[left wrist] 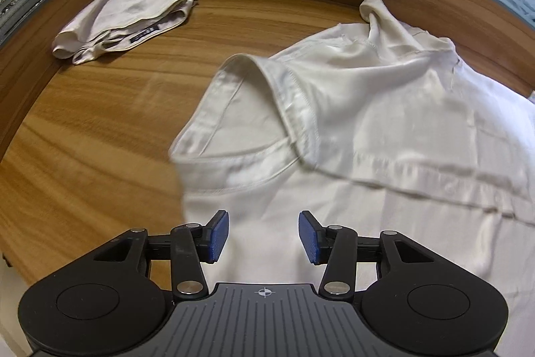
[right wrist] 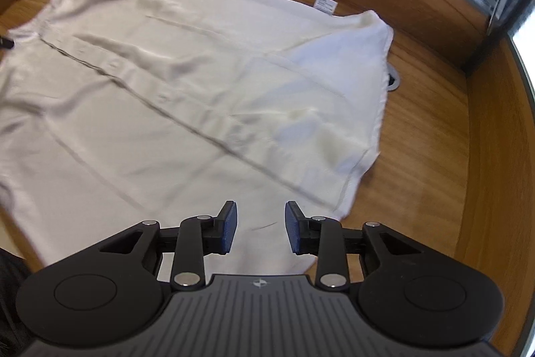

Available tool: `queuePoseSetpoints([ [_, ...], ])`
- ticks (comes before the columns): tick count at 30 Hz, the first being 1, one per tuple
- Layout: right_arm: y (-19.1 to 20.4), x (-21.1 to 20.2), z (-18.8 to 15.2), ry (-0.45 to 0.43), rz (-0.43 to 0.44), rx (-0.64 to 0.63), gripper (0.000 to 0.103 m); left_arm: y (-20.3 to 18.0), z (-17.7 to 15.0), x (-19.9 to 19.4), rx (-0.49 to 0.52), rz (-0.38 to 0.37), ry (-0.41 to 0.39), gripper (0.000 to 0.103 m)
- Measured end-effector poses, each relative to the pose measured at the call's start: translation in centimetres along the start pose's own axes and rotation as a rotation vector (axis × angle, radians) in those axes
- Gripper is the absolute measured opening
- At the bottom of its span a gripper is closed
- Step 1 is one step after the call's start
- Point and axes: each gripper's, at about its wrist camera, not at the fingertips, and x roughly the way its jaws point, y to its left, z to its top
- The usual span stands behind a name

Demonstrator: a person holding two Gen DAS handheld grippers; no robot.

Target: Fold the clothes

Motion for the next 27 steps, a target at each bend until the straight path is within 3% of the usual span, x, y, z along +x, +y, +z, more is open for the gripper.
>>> queuePoseSetpoints([
  [12, 6.4, -4.5, -9.8, 0.013, -0.044, 0.237, 0.044, 3.2, -7.8, -4.0, 0.111, -0.119, 0.023, 0.053],
  [16, 7.6, -5.0, -13.0, 0.047, -0.041, 0.274, 0.045, 2.8, -10.4, -5.8, 0.164, -0.123, 0.013, 0.053],
  [21, 7.8, -4.4, -15.5, 0.070, -0.034, 0.295, 0.048, 2.7, -12.9, -7.7, 0.144, -0.120, -0.006, 0.053],
  [22, 7.7, -4.0, -15.8, 0.082, -0.023, 0.288, 0.046, 2.7, -13.3, -8.1, 0.138, -0.116, -0.009, 0.053],
  [23, 7.6, -3.5, -16.0, 0.103, -0.009, 0.274, 0.031, 2.6, -13.8, -8.4, 0.133, -0.113, -0.012, 0.054],
  [25, 8.0, -2.9, -16.0, 0.136, -0.023, 0.197, 0.013, 2.1, -14.9, -9.2, 0.137, -0.116, -0.025, 0.054],
  [27, 8.7, -3.4, -15.8, 0.131, -0.041, 0.112, 0.013, 1.5, -15.9, -9.8, 0.145, -0.117, -0.041, 0.054],
])
